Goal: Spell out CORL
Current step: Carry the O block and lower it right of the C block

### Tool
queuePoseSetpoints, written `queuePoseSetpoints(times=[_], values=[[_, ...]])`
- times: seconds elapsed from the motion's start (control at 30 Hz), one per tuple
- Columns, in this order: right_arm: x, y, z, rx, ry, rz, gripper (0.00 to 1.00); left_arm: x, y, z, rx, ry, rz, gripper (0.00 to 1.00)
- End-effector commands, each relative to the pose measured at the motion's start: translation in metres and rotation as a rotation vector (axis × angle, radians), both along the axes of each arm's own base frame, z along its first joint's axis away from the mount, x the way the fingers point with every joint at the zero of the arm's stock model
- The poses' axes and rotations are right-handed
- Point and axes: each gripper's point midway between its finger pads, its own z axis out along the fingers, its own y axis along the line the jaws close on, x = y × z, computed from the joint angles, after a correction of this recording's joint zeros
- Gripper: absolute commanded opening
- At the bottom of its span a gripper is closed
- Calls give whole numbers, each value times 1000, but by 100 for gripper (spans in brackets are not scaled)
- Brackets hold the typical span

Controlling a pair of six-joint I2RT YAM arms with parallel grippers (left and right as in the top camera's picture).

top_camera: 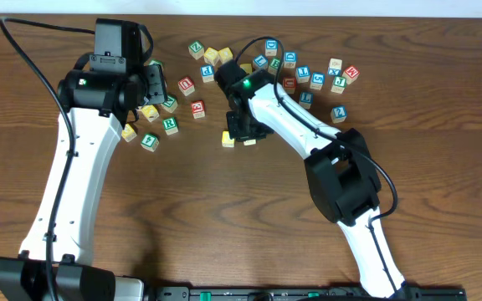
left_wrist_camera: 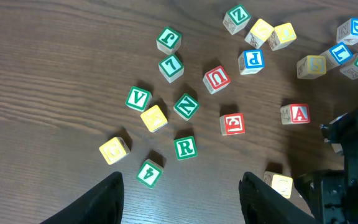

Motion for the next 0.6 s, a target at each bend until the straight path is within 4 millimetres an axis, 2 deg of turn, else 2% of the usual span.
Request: queuePoseSetpoints(times=[0.0, 0.2, 0.37, 0.57], values=[[-5, 5, -3, -4, 3, -15, 21, 2, 2, -2, 2, 8, 6, 59], [-10, 5, -4, -5, 19, -10, 29, 2, 2, -2, 2, 8, 6, 59], [-15, 10, -4, 25, 45, -5, 32, 1, 2, -2, 2, 8, 6, 59], [-18, 8, -2, 16, 57, -6, 32, 2, 2, -2, 2, 8, 6, 59]])
